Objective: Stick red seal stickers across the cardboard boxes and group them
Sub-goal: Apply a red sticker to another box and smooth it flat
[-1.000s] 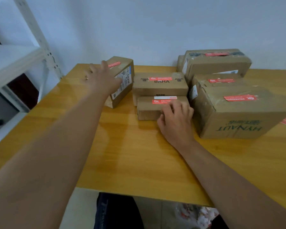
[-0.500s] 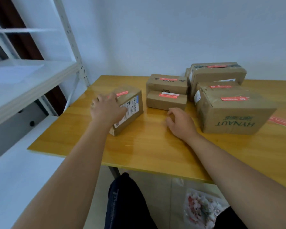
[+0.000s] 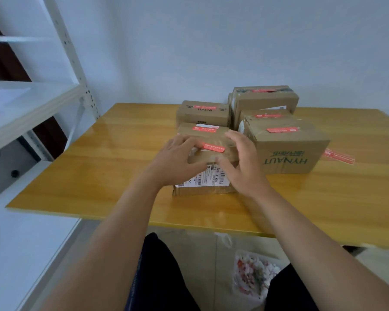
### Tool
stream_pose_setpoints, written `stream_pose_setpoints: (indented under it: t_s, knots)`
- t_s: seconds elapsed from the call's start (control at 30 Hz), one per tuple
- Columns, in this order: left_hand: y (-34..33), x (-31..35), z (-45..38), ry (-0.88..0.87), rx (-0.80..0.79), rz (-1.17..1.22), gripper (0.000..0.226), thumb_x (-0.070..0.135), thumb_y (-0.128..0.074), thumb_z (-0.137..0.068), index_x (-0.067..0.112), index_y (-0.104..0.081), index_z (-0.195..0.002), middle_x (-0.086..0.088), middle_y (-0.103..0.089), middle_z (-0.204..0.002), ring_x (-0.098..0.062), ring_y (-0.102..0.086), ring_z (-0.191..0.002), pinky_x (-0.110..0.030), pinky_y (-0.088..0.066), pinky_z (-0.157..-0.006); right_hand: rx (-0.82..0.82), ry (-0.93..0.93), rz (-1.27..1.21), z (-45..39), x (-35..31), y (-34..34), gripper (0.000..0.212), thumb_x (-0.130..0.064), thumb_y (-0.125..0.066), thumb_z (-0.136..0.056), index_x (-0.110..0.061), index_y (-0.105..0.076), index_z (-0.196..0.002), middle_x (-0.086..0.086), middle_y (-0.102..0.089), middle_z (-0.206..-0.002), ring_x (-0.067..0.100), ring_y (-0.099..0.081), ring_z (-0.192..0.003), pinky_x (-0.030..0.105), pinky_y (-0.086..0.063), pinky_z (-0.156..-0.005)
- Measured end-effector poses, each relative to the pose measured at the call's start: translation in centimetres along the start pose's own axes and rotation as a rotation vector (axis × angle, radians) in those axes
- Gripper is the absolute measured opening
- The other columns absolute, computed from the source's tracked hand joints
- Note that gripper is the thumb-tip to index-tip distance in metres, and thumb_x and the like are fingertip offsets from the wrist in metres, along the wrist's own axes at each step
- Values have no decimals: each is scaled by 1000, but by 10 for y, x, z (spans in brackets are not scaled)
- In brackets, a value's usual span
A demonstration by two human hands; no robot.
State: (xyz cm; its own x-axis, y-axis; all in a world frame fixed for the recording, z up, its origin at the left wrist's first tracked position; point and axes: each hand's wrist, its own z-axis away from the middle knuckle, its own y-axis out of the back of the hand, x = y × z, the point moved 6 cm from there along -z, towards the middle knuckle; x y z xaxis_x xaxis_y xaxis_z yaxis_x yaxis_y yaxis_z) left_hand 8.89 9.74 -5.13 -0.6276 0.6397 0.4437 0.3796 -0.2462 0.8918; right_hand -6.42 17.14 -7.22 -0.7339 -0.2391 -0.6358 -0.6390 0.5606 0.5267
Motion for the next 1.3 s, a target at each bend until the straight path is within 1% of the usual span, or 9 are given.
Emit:
stream_pose_setpoints:
  t_s: [0.07,0.13,0.27,0.4,0.57,0.77,0.97,1.1,1.3]
  knots:
    - [-3,8,-5,-2,-19,-45,46,63,-35,-70,38,-43,-109,4,-43,-139,-22,-31,-138,-48,-12,-120,14,-41,-88,9,7,3,69,-30,-70,-87,-16,-36,-145,1,-40,-147,13,-35,-138,34,-33,-114]
    - [-3,16,-9,-5,-17,1,31,52,-35,-79,30,-45,-99,-1,-49,-133,-25,-22,-146,-46,-3,-122,41,-90,-162,18,16,4,78,-28,-76,-84,-19,-31,-147,0,-37,-148,12,-35,-139,37,-35,-114]
    - [0,32,-15,-19,129,-39,22,36,-48,-89,21,-57,-102,0,-46,-141,-20,-26,-141,-38,-20,-115,53,-161,-291,31,30,-3,91,-29,-80,-80,-20,-23,-151,-4,-27,-155,8,-32,-141,36,-38,-112]
    - [2,40,-20,-78,290,-144,36,54,-57,-87,26,-61,-108,10,-54,-118,-13,-42,-112,-31,-32,-97,135,-136,-244,36,30,-4,87,-35,-78,-79,-11,-31,-147,-4,-24,-159,3,-26,-144,17,-33,-110]
    - [-1,47,-27,-118,245,-97,31,56,-63,-84,27,-65,-95,11,-59,-98,-11,-53,-94,-39,-50,-84,131,-104,-183,36,29,-6,88,-50,-72,-77,-9,-34,-145,-4,-25,-159,5,-25,-145,26,-33,-113]
    - [2,58,-36,-161,229,-160,16,39,-61,-92,24,-66,-89,7,-57,-96,-13,-54,-88,-36,-50,-72,141,-91,-133,36,31,-6,84,-41,-77,-79,-8,-36,-144,-2,-26,-159,6,-26,-145,14,-27,-111]
    - [-4,67,-32,-252,245,-317,24,29,-42,-102,11,-57,-97,-1,-54,-104,-15,-47,-90,-28,-36,-68,150,-76,-127,37,30,-6,84,-45,-74,-79,-10,-35,-144,-3,-26,-158,6,-26,-145,21,-33,-112]
    - [1,53,-35,-104,221,-116,23,25,-37,-102,11,-49,-87,-4,-50,-97,-18,-47,-81,-34,-42,-71,152,-75,-115,37,30,-5,84,-48,-73,-79,-10,-35,-144,-2,-26,-158,7,-26,-145,28,-35,-113]
    - [16,28,-30,108,322,361,26,23,-34,-101,12,-53,-87,-3,-61,-87,-18,-56,-77,-27,-39,-61,144,-78,-90,37,29,-5,85,-53,-70,-80,-10,-34,-144,-2,-26,-158,8,-25,-145,34,-36,-114]
